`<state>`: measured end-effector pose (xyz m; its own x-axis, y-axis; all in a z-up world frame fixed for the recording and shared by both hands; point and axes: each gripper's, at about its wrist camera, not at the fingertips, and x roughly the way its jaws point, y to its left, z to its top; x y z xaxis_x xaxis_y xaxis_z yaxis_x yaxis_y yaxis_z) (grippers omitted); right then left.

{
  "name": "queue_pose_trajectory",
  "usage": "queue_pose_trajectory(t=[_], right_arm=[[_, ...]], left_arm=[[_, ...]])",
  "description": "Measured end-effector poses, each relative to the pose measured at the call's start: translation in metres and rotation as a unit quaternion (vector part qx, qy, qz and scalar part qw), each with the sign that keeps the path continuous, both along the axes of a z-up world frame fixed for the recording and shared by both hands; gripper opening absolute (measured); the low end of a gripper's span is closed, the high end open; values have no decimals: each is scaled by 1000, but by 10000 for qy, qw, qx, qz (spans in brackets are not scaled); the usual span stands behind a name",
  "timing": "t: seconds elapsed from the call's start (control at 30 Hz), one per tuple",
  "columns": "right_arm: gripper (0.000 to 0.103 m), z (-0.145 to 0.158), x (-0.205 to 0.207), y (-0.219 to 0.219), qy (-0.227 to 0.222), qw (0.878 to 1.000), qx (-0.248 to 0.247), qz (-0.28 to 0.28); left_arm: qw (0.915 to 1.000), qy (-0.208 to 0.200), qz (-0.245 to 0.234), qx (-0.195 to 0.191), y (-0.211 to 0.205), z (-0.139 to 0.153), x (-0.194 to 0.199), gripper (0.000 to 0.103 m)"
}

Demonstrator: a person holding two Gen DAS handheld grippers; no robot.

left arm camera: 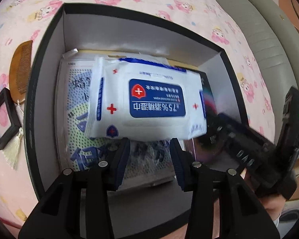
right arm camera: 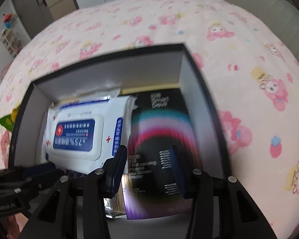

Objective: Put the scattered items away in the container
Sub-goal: 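Press the wet-wipe pack flat on the kit and open the left gripper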

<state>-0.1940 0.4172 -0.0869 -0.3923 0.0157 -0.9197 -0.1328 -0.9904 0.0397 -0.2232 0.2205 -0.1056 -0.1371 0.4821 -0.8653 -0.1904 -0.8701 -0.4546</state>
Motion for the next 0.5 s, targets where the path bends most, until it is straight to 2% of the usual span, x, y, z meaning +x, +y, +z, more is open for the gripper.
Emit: queue_pose_trajectory(t=[0.07, 0.17, 0.3, 0.5], right_arm=[[40, -3, -4, -3, -42, 9999, 126, 60], [40, 4, -6, -6, 160, 9998, 108, 61], [40, 24, 4, 2, 414, 9988, -223, 131], [41, 15, 6, -9, 101, 9965, -404, 718]], left_arm=[[9999, 55, 98, -21, -1, 0, -3, 42], [9998, 53, 190, -36, 2, -2, -9, 42], [9999, -80, -25, 148, 6, -2, -8, 42], [9997, -124, -167, 142, 11, -3, -10, 42]])
